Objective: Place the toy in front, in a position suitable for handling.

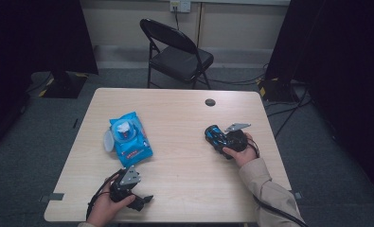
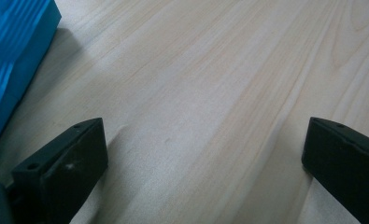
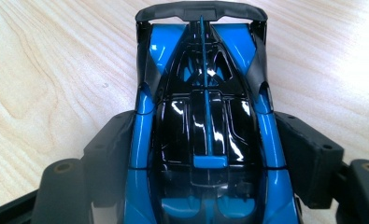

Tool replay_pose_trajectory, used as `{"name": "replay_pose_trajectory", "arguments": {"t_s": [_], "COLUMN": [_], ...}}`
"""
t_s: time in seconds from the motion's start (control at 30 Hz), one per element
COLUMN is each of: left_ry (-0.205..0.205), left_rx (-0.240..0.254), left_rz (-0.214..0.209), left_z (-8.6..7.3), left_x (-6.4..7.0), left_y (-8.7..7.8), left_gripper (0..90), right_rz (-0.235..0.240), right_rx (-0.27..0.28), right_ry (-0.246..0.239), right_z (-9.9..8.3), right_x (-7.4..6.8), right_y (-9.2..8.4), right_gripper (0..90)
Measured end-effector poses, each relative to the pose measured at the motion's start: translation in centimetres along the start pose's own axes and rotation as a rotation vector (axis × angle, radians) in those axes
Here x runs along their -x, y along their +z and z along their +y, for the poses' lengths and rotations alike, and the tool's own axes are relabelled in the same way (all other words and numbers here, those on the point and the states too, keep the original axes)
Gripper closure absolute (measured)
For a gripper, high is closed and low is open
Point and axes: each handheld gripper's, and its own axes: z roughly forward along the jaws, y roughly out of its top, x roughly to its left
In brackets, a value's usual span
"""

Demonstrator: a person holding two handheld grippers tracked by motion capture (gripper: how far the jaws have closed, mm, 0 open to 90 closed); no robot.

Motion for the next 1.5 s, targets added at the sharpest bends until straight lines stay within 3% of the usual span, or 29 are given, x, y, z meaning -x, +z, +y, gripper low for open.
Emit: {"name": "replay_pose_trajectory", "arguments": {"t_s": [0.4,0.63,0.83,0.9,0.97,1.17,1.27,1.3,1.5], "left_ry": [0.0,0.001,0.001,0.001,0.001,0.0,0.0,0.001,-0.001], "left_rx": [0.0,0.0,0.0,0.0,0.0,0.0,0.0,0.0,0.0], "left_rz": [0.0,0.0,0.0,0.0,0.0,0.0,0.0,-0.001,0.0], "left_z": [0.0,0.0,0.0,0.0,0.0,0.0,0.0,0.0,0.0], "left_x": [0.0,0.0,0.0,0.0,0.0,0.0,0.0,0.0,0.0], "left_y": [0.0,0.0,0.0,0.0,0.0,0.0,0.0,0.0,0.0], "left_gripper": [0.0,0.0,0.0,0.0,0.0,0.0,0.0,0.0,0.0], "right_rz": [0.007,0.032,0.091,0.127,0.139,0.198,0.208,0.196,0.197], "right_rx": [-0.007,0.011,0.029,0.043,0.04,0.012,0.009,-0.006,0.015], "right_ry": [0.014,-0.017,-0.055,-0.067,-0.075,-0.134,-0.149,-0.183,-0.197], "right_z": [0.5,1.4,1.9,2.0,2.0,1.0,0.6,0.2,-0.4], "right_x": [0.5,-0.7,-3.8,-5.8,-6.4,-11.4,-12.3,-13.0,-13.1], "right_y": [-0.8,-1.7,-2.2,-2.3,-2.2,-0.9,-0.7,-0.5,-0.4], "right_gripper": [26.5,26.5,26.5,26.5,26.5,26.4,26.4,26.4,26.3]}}
